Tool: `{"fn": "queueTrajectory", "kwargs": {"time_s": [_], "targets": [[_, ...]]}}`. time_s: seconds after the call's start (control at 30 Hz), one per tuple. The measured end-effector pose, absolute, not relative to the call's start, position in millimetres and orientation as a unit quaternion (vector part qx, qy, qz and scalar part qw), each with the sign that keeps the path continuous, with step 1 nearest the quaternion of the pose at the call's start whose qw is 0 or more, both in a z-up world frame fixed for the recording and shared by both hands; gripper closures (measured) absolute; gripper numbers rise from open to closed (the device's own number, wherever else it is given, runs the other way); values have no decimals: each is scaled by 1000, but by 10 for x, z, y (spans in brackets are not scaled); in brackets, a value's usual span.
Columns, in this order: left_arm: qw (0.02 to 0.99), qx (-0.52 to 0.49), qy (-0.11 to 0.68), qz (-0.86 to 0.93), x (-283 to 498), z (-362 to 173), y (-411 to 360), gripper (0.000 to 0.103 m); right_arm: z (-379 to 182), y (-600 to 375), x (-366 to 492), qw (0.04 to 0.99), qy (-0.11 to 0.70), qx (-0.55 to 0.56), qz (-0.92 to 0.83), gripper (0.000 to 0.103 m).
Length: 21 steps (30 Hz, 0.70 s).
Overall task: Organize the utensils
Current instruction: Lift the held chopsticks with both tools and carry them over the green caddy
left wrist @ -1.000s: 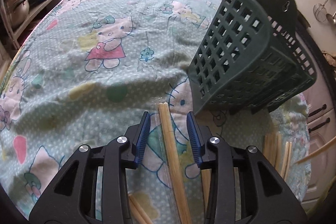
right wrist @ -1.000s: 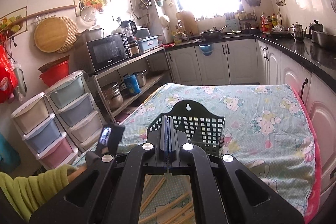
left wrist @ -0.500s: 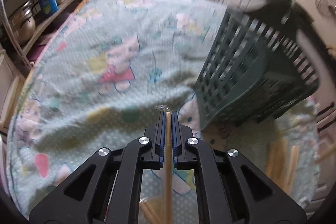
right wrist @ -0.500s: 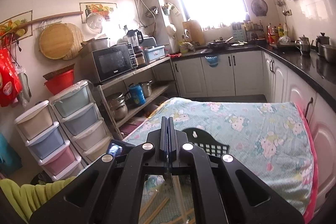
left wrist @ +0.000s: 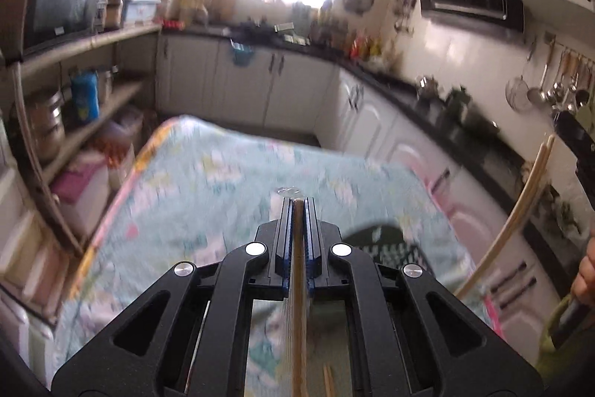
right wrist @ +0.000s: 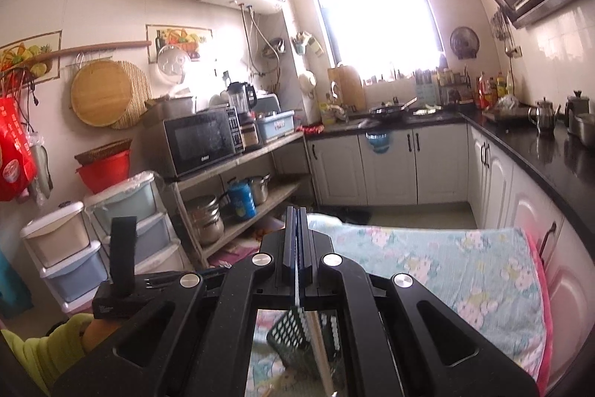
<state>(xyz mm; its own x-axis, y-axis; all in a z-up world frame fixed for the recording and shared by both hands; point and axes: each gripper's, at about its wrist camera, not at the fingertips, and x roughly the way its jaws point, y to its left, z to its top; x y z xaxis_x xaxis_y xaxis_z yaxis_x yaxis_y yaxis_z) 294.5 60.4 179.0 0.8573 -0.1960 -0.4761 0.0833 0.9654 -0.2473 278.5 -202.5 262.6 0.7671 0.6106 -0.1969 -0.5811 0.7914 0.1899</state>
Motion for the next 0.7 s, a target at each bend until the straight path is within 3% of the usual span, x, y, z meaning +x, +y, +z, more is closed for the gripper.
{"fn": "queueTrajectory", "kwargs": {"time_s": [0.43,0.7], "targets": [[984,-139,109,-2,3388,1988,235,102,2418,-2045,3272,948,126,71,282,102],[988,-124,91,-1,3548,1738,-29,102,2013,-2097,3453,947,158,85,268,102]]}}
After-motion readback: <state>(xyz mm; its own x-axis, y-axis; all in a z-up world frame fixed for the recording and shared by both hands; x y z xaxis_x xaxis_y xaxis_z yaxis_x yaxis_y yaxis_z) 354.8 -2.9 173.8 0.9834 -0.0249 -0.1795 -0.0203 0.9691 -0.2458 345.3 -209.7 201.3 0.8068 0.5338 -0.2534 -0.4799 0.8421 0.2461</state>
